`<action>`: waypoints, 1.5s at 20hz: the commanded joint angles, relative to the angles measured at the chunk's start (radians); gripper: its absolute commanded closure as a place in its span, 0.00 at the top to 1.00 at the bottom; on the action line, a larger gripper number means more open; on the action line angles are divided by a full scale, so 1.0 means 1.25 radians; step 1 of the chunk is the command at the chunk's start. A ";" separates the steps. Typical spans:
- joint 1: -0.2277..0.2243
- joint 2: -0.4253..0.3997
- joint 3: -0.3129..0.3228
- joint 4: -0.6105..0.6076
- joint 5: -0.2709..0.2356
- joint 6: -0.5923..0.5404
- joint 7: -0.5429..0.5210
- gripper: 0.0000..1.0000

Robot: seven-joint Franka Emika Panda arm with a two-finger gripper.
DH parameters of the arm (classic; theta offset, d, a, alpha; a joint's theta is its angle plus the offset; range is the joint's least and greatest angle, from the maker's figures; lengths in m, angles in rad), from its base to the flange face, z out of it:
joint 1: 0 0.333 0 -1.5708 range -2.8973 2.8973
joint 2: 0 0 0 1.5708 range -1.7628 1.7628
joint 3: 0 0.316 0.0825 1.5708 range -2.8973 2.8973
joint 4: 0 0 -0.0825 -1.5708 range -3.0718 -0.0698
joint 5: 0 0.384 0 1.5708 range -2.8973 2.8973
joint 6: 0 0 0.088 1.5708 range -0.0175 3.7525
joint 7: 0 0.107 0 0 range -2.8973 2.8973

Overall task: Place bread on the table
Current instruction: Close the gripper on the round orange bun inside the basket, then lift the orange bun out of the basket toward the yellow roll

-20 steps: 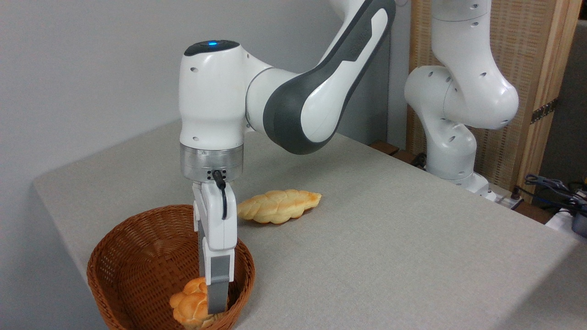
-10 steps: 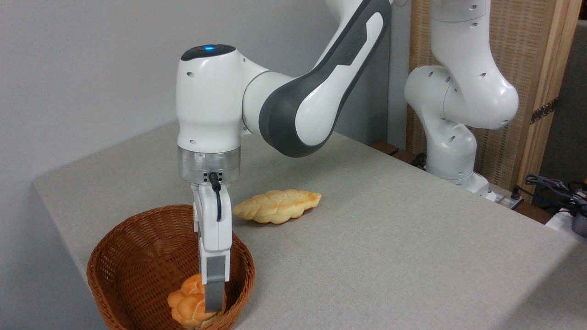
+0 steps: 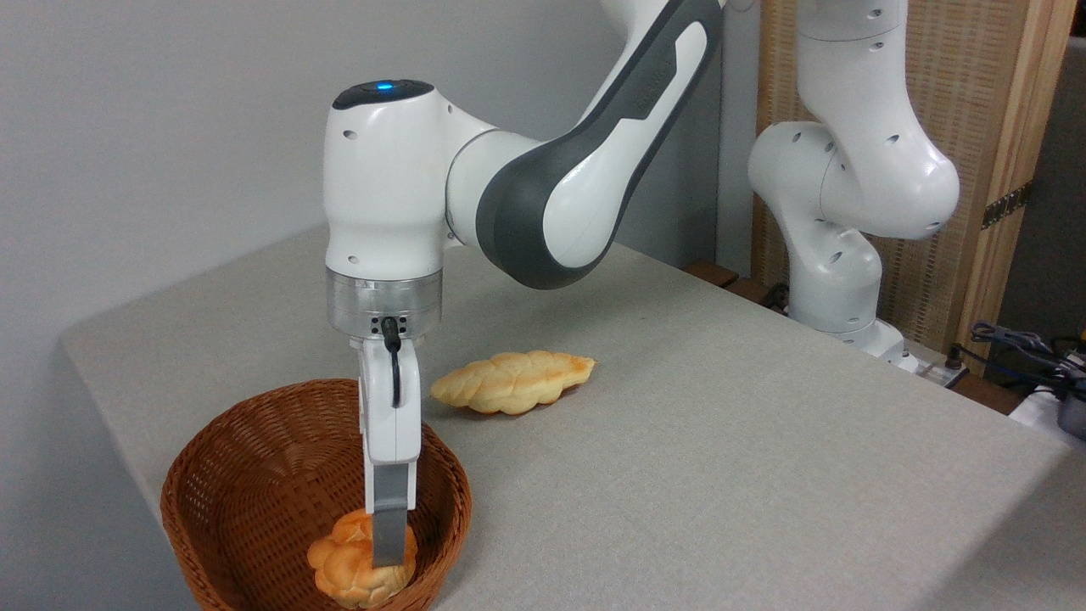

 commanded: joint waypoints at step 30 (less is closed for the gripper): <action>-0.047 -0.285 0.111 -0.030 -0.175 -0.460 0.215 0.49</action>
